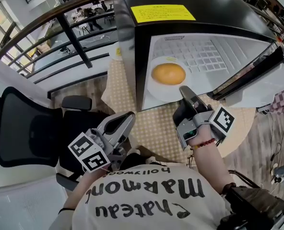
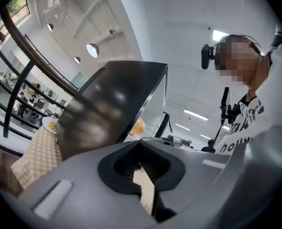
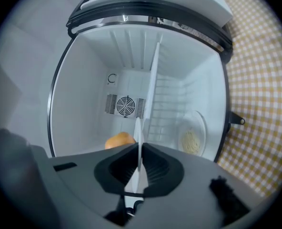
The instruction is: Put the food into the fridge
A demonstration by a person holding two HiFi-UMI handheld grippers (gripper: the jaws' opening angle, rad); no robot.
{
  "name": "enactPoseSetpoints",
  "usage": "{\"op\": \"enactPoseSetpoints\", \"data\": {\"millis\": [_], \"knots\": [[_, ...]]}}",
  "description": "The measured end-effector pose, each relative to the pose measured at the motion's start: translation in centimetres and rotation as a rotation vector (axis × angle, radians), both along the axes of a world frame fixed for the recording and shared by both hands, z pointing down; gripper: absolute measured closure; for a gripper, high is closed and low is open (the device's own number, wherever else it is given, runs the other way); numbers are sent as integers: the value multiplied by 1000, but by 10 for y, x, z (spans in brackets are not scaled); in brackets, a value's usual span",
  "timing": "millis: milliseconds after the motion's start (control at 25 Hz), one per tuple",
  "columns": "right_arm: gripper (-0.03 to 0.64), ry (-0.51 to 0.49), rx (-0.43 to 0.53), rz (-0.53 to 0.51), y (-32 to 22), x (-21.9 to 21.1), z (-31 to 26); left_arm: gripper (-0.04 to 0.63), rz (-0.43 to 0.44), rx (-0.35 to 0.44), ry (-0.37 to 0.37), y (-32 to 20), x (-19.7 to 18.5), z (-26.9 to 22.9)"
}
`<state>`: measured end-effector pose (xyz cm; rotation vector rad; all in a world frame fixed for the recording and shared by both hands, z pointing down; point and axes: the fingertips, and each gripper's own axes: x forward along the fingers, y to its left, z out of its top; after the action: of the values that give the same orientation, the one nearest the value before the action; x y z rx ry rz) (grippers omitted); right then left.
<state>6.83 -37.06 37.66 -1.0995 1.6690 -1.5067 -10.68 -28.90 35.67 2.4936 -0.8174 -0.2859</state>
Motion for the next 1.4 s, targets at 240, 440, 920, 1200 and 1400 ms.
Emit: {"op": "enactPoseSetpoints", "data": {"millis": [240, 440, 920, 1200, 1400], "knots": [[591, 30, 1, 77, 2, 4, -9, 592, 39, 14, 16, -5, -1, -10], [591, 59, -5, 125, 7, 10, -18, 592, 61, 20, 34, -2, 5, -17], [591, 223, 40, 182, -30, -23, -24, 592, 70, 49, 39, -32, -23, -13], [578, 391, 60, 188, -36, -26, -28, 592, 57, 52, 42, -34, -29, -12], [567, 481, 77, 195, -41, -28, -30, 592, 55, 50, 44, -34, -30, -11]]}}
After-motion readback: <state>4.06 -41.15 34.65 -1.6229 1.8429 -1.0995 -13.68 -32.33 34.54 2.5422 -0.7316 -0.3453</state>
